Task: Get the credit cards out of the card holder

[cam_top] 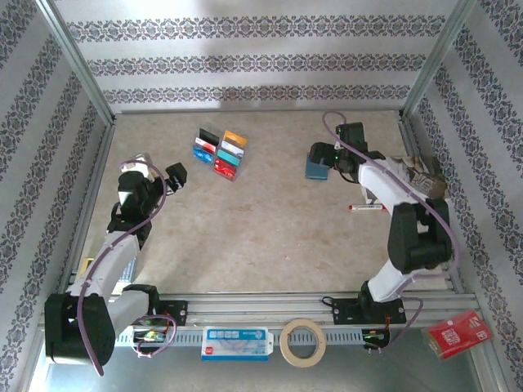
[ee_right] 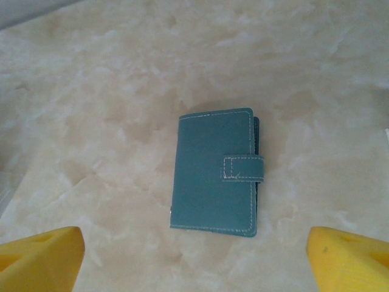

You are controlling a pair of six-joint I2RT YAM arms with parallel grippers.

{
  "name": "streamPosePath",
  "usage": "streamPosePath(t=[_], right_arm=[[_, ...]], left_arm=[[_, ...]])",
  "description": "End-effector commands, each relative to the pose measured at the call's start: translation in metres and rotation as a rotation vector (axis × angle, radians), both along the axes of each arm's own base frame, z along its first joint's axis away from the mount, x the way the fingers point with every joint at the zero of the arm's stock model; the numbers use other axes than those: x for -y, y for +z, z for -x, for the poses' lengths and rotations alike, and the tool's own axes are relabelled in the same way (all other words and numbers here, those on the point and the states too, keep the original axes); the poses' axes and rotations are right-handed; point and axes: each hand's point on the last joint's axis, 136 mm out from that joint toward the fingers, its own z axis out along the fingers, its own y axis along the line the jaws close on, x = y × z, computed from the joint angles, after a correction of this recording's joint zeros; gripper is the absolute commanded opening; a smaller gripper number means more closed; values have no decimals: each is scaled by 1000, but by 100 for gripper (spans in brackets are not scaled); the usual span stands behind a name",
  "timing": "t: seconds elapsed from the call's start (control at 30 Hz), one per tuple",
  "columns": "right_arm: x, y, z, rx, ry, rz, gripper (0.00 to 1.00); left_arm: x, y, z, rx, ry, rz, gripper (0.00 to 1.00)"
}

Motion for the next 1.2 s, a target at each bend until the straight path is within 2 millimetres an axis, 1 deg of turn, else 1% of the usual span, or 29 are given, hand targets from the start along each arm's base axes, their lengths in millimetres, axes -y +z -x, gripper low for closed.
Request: streamPosePath(t=[0.0, 0.03, 0.13, 0.3, 0.4, 0.47, 0.53, 0.63, 0.73, 0.77, 0.8, 0.93, 1.17], right_arm=[[3, -15, -18, -60, -33, 11, 82], [0, -18, -28, -68, -31, 13, 76], [-2, -37, -45, -112, -38, 19, 63], [-8, -60, -62, -165, -35, 13, 63], [-12, -74, -65, -210, -19, 10, 63], [-15, -82, -63, -244, -6, 14, 63], [-17, -89, -59, -274, -3, 20, 64], [-20, -98, -51, -308, 14, 40, 67], [-25, -106, -40, -346, 36, 36, 67], [-28, -107, -35, -366, 47, 32, 65], [-33, -106, -29, -387, 77, 23, 63], [-49, -104, -8, -426, 154, 40, 63], [-76, -103, 21, -460, 253, 41, 62]], left_arm=[[28, -10, 4, -62, -142, 81, 100], [33, -12, 4, -80, -163, 90, 100], [38, -16, 2, -129, -199, 93, 100], [43, -20, 2, -172, -222, 114, 100], [46, -23, 1, -181, -232, 129, 100], [47, -26, -1, -195, -235, 140, 100], [49, -27, -2, -206, -242, 156, 100], [54, -29, -4, -219, -262, 181, 100], [60, -30, -8, -229, -275, 212, 100], [62, -31, -8, -230, -284, 222, 100], [65, -32, -10, -233, -290, 234, 100], [78, -36, -15, -246, -323, 287, 100], [103, -44, -23, -275, -374, 302, 99]])
